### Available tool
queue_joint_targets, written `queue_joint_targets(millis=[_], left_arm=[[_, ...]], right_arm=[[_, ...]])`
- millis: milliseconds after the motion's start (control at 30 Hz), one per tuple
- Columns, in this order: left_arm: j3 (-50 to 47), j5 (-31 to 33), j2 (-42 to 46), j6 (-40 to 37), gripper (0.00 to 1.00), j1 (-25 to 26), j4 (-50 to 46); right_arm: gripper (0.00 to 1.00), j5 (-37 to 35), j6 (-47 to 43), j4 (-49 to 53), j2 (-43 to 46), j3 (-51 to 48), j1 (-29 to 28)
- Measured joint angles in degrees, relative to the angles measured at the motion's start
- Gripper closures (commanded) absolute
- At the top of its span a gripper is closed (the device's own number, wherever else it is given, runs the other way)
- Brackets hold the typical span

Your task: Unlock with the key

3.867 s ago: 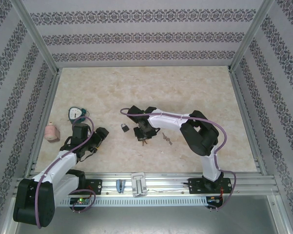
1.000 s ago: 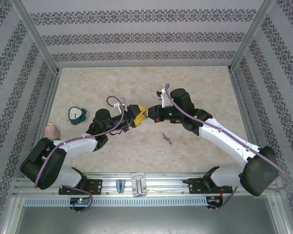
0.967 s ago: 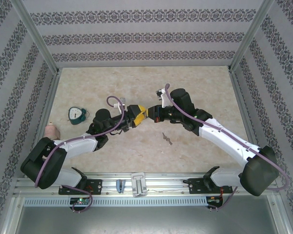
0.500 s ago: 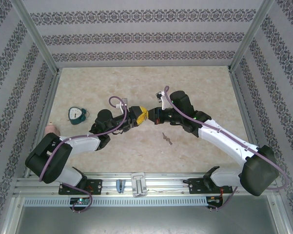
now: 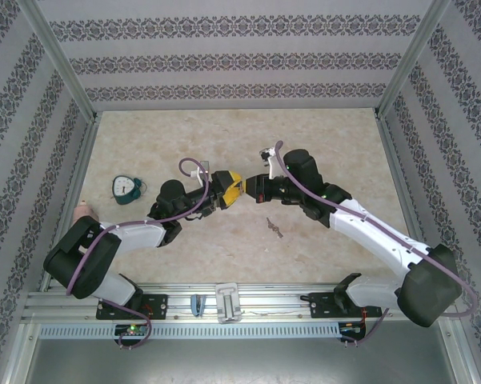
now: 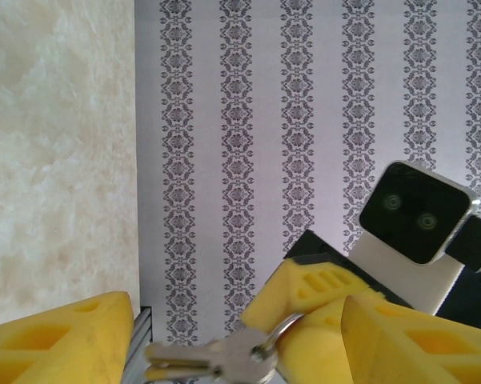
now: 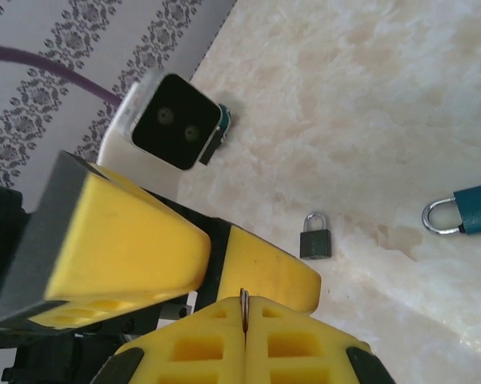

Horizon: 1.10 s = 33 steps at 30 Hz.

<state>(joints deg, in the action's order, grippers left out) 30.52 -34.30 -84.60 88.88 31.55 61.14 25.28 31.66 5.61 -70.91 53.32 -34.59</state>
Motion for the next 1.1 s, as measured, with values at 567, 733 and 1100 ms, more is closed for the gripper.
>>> queue_joint_targets(millis=[567, 733, 1100], left_arm=[[0.0, -0.17, -4.13, 2.08, 0.53, 0.61, 4.42], [0.0, -0.15, -4.7, 2.73, 0.55, 0.61, 5.11], [0.0, -0.63, -5.88, 2.93, 0.57, 0.61, 5.55]], right_arm=[[1.0, -0.39, 1.16, -1.18, -0.37, -1.18, 0.5], [1.0, -0.37, 1.01, -1.18, -0.35, -1.25, 0.72], [1.0, 0.68, 0.52, -1.42, -0.07, -2.29, 1.14]])
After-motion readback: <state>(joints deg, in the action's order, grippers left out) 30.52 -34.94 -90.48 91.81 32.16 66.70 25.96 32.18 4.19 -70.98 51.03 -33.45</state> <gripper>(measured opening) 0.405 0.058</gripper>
